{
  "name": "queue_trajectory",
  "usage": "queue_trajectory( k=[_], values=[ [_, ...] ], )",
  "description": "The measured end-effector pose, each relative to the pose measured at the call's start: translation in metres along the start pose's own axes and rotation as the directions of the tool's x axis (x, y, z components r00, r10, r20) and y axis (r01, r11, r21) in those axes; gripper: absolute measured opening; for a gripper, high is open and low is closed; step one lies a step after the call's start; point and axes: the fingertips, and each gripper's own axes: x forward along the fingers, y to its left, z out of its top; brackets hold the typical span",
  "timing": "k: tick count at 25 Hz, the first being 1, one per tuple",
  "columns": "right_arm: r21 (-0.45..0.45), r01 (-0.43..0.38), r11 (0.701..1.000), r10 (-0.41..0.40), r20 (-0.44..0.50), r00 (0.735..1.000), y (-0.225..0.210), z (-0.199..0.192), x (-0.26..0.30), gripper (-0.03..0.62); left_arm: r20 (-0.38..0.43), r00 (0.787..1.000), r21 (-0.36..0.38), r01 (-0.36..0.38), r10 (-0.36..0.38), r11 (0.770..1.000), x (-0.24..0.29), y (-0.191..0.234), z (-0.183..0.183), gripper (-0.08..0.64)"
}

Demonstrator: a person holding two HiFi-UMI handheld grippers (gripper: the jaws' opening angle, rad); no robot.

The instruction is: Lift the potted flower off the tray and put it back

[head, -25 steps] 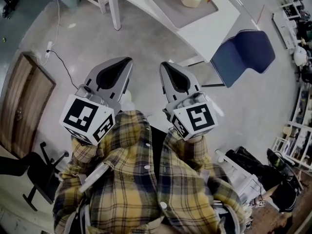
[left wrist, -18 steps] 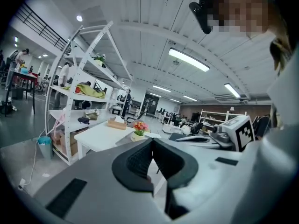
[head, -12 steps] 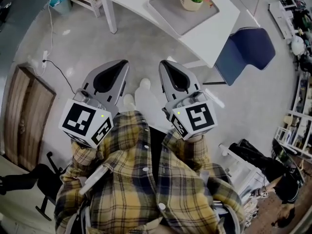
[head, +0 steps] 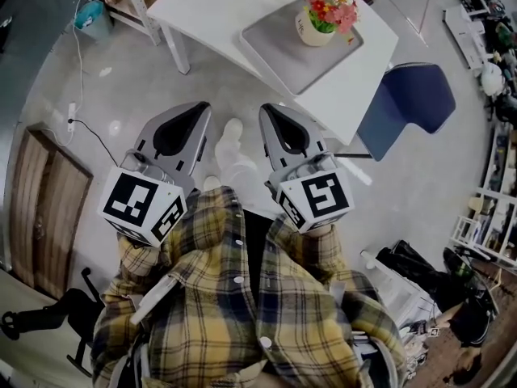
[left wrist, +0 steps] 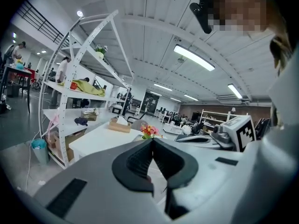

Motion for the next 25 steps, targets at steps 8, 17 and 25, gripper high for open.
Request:
queue_trajectory(
  k=[8, 17, 25],
  values=[
    [0.014, 0.02, 1.0, -0.02, 0.009, 1.0, -0.082, 0.037, 0.059, -0.002, 0.009, 1.0, 0.026, 0.029, -0.029, 0.999, 0.091, 0.035, 0.056, 0.009],
    [0.038, 0.125, 0.991, -0.126, 0.032, 0.991, -0.192, 0.059, 0.076, -0.003, -0.012, 0.993, 0.078, 0.122, -0.122, 0.989, 0.2, 0.027, 0.098, 0.009],
    [0.075, 0.247, 0.966, -0.247, -0.003, 0.969, -0.257, 0.053, 0.074, -0.002, -0.07, 0.972, 0.084, 0.228, -0.223, 0.97, 0.27, 0.021, 0.102, 0.009]
  ],
)
